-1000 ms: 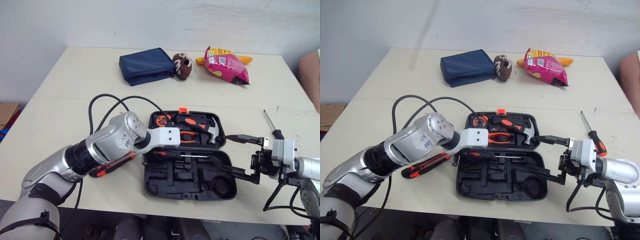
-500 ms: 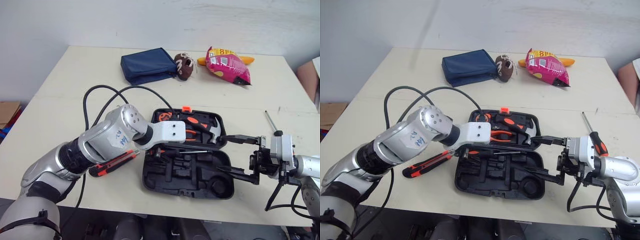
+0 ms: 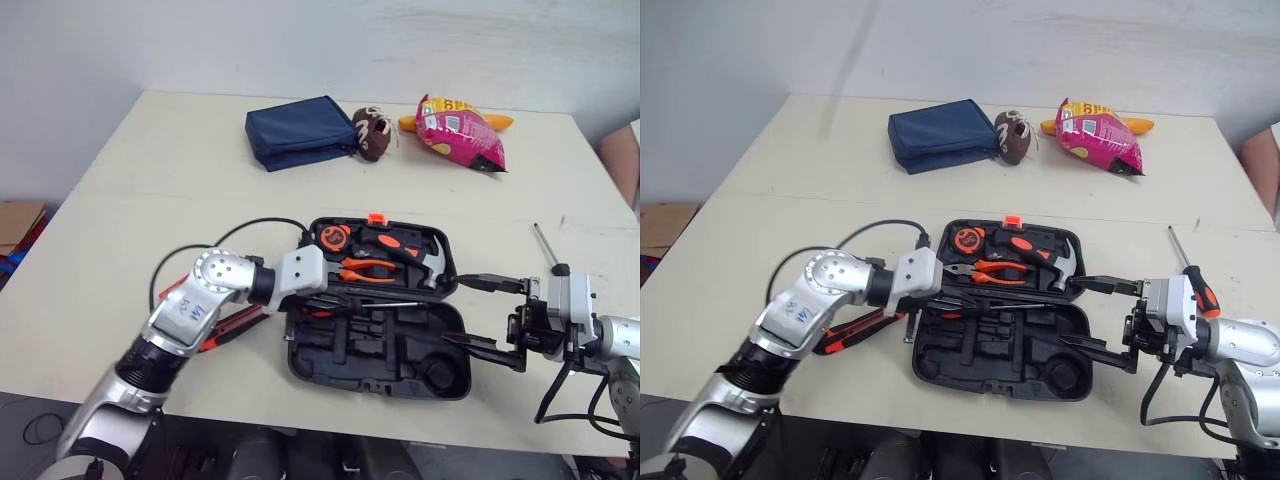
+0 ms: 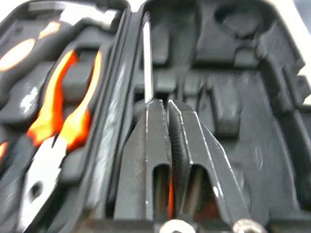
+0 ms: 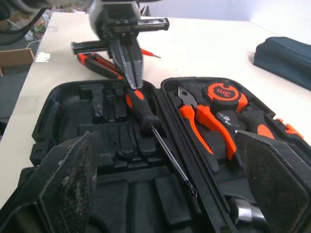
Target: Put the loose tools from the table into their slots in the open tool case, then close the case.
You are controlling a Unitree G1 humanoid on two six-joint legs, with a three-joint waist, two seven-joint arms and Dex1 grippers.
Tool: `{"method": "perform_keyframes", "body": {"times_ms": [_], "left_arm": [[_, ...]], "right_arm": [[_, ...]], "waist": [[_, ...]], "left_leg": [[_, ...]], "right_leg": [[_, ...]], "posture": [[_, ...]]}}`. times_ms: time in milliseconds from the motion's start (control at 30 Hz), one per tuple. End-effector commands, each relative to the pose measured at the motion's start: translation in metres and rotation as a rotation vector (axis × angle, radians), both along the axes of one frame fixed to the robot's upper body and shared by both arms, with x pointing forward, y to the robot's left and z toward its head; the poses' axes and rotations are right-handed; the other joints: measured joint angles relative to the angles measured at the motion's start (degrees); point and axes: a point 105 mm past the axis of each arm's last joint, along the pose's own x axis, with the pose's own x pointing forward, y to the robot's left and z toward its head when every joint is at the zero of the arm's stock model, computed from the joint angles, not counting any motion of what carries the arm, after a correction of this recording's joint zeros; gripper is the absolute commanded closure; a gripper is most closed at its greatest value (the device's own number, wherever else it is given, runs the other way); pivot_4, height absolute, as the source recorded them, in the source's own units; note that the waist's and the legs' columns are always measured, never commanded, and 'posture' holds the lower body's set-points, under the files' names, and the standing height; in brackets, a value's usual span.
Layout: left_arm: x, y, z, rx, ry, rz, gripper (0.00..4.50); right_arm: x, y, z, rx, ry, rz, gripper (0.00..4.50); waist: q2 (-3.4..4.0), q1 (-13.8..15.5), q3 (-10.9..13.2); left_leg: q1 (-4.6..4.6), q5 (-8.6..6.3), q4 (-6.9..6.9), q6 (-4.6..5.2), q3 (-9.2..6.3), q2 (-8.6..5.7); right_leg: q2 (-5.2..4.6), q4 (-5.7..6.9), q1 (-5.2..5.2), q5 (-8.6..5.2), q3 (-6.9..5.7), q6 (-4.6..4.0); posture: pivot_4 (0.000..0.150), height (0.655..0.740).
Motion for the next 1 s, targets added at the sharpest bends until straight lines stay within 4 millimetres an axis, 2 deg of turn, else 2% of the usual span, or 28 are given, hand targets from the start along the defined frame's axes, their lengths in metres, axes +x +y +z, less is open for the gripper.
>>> {"method": "perform_keyframes", "body": {"times_ms": [33,267,467,667,833,1000], "left_arm": [[0.01,-0.003,-0.007,0.017,-0.049,0.04,4.47],[0.011,-0.004,-0.011,-0.001,0.007,0.07,4.47],[0.012,-0.004,-0.022,0.045,0.036,0.073,4.47],[0.013,-0.011,-0.032,0.072,0.044,0.069,4.47],[0.022,-0.018,-0.038,0.118,0.041,0.087,4.47],[0.024,-0.019,-0.043,0.168,0.087,0.106,4.47]], "right_arm": [[-0.001,-0.004,0.006,0.002,-0.042,-0.017,0.0],[-0.004,-0.002,0.009,0.0,-0.05,-0.029,0.0],[-0.005,0.0,0.013,-0.001,-0.056,-0.036,0.0],[-0.005,0.002,0.016,-0.002,-0.065,-0.039,0.0],[-0.005,0.003,0.017,0.001,-0.066,-0.037,0.0],[-0.006,0.002,0.016,0.0,-0.065,-0.041,0.0]], "waist": [[0.0,-0.09,0.0],[0.0,-0.31,0.0],[0.0,-0.27,0.0],[0.01,-0.14,0.0],[-0.01,0.07,-0.02],[-0.01,-0.08,-0.03]], "left_leg": [[0.01,-0.07,0.05,0.04,0.0,0.0],[0.02,-0.12,0.1,0.01,0.02,0.04],[0.02,-0.12,0.1,0.01,0.02,0.03],[0.05,-0.13,0.12,0.04,0.02,0.02],[0.08,-0.18,0.17,0.1,0.0,0.01],[0.06,-0.22,0.18,0.19,0.01,-0.01]], "right_leg": [[0.0,0.01,0.03,-0.01,0.01,0.02],[0.03,0.06,0.03,-0.02,0.03,0.05],[0.02,0.05,0.03,-0.02,0.03,0.05],[0.0,0.04,0.09,-0.02,0.02,0.06],[-0.02,-0.01,0.18,0.0,0.01,0.11],[-0.06,-0.17,0.23,0.08,0.03,0.25]], "posture": [[0.15,0.74],[0.15,0.74],[0.15,0.74],[0.15,0.74],[0.15,0.74],[0.15,0.74]]}}
